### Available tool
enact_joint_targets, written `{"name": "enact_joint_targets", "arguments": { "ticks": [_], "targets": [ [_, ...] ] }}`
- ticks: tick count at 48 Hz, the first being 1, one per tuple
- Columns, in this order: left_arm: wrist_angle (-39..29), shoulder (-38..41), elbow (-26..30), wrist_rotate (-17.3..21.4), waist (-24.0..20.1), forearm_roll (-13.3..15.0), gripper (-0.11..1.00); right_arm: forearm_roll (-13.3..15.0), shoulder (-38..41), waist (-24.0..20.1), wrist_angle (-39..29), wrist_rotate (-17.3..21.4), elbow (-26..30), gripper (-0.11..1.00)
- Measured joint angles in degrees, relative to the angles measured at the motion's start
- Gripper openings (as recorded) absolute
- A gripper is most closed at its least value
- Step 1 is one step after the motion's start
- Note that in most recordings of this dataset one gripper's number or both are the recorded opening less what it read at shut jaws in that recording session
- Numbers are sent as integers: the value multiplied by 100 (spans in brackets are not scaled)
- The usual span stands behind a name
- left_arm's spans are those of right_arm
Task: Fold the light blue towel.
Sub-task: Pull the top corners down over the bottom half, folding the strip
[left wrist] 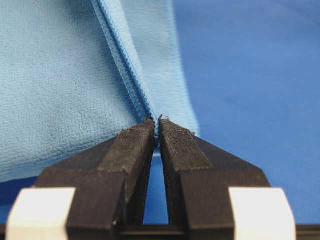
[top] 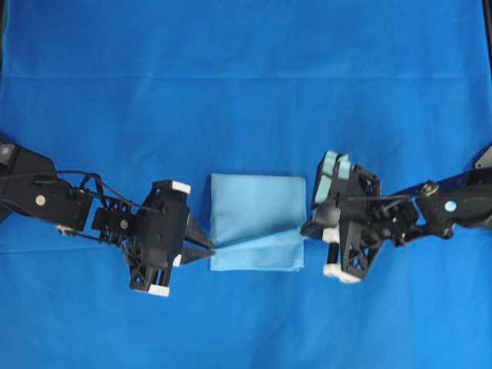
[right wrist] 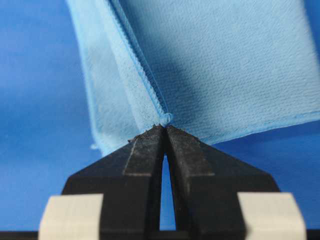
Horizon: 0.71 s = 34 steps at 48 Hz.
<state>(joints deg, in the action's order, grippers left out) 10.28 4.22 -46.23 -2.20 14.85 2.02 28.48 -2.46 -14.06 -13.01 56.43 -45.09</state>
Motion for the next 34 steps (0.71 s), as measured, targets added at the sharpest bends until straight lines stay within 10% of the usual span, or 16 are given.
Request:
{"name": "enact_joint_targets", "arguments": {
  "ticks": [18,34],
  "targets": [
    [79,439,79,-9,35,9,12,-9,387,-53,176,35,70,3],
    [211,536,97,-18,88,9,47,-9,413,-53,431,44,70,5]
  ]
}}
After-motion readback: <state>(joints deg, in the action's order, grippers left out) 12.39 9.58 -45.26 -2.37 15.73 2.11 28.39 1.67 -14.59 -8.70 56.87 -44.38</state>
